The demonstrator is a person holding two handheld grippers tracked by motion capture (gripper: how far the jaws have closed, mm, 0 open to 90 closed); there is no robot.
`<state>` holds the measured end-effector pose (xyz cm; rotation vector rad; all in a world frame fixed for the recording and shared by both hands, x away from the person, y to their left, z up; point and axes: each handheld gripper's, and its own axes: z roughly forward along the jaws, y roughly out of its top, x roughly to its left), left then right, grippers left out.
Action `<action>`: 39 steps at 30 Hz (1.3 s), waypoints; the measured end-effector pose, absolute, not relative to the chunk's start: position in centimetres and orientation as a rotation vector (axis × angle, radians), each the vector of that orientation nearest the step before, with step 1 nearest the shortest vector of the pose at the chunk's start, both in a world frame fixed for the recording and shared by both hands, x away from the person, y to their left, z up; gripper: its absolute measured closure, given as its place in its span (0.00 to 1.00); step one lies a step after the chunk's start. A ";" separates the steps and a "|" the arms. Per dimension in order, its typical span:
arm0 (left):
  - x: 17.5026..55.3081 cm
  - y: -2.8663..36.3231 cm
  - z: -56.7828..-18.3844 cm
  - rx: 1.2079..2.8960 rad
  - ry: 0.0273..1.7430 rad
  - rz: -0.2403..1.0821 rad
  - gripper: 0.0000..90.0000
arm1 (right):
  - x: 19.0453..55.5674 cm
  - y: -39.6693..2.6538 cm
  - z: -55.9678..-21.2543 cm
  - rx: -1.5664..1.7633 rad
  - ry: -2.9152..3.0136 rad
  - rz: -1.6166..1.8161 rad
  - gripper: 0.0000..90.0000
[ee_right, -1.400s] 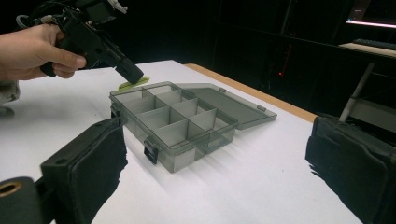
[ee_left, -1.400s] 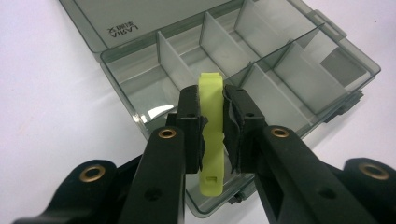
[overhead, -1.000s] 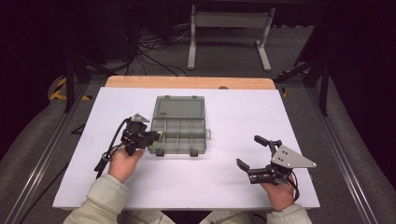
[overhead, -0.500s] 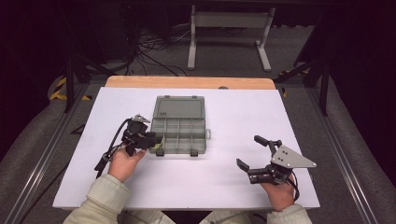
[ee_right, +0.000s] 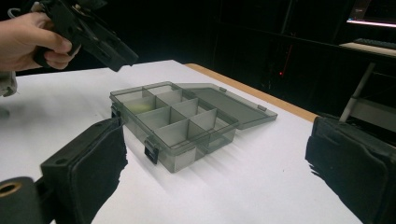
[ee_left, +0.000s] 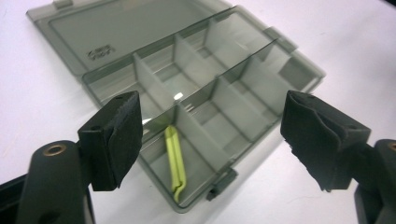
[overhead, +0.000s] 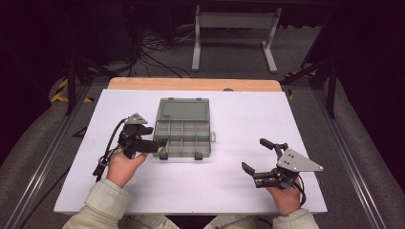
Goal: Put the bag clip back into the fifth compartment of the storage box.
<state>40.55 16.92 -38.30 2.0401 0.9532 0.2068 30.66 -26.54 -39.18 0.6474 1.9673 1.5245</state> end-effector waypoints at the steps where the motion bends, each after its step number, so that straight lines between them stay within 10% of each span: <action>1: 40.4 16.9 -38.1 2.036 0.951 0.210 0.23 | 30.7 -26.5 -39.2 0.647 1.968 1.524 0.05; 39: 30.7 24.4 -37.5 1.719 0.616 0.407 0.05 | 30.8 -26.5 -39.2 0.657 1.973 1.531 0.04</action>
